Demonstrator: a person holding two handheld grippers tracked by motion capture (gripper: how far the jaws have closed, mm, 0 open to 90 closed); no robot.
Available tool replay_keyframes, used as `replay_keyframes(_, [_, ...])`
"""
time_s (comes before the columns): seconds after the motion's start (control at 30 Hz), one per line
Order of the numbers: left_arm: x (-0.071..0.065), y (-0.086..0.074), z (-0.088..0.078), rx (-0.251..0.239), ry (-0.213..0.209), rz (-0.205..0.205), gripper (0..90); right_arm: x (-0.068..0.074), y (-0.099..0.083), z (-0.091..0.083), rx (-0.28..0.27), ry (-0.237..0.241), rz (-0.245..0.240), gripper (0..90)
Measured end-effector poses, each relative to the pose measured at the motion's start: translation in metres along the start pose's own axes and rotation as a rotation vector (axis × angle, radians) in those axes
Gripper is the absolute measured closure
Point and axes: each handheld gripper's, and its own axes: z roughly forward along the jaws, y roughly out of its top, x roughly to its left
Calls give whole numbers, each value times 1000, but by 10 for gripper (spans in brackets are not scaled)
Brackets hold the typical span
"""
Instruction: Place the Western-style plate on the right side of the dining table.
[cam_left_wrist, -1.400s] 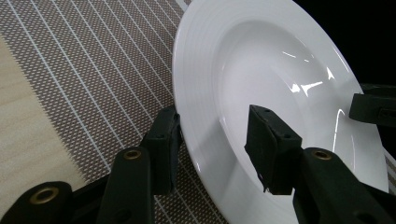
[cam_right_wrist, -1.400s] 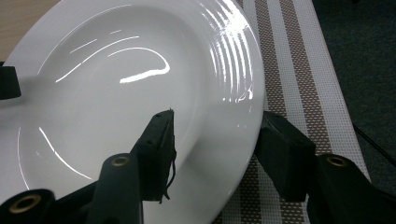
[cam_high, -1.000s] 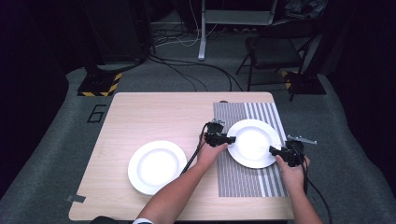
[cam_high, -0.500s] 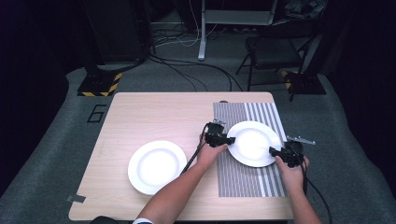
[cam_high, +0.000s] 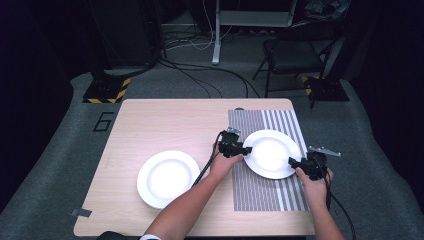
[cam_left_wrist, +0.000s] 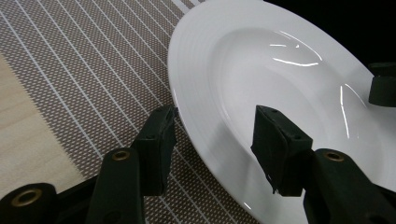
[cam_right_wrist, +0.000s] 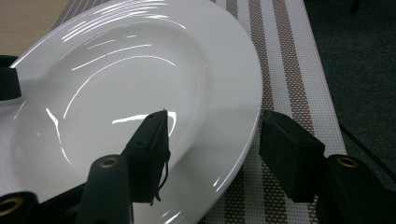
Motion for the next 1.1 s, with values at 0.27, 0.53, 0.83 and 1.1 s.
replay_keyframes(0.27, [0, 6, -15, -27, -9, 7, 478, 7, -3, -9, -6, -29, -40, 401])
replay_keyframes(0.53, [1, 6, -27, -31, -9, 23, 472, 15, -4, -28, -62, 3, -18, 391])
replay_keyframes(0.83, [5, 8, -41, -41, 6, 25, 472, 26, -1, -38, -76, 41, -49, 378])
replay_keyframes(1.1, [6, 10, -61, -60, 24, 35, 472, 36, 0, -42, -78, 75, -68, 371])
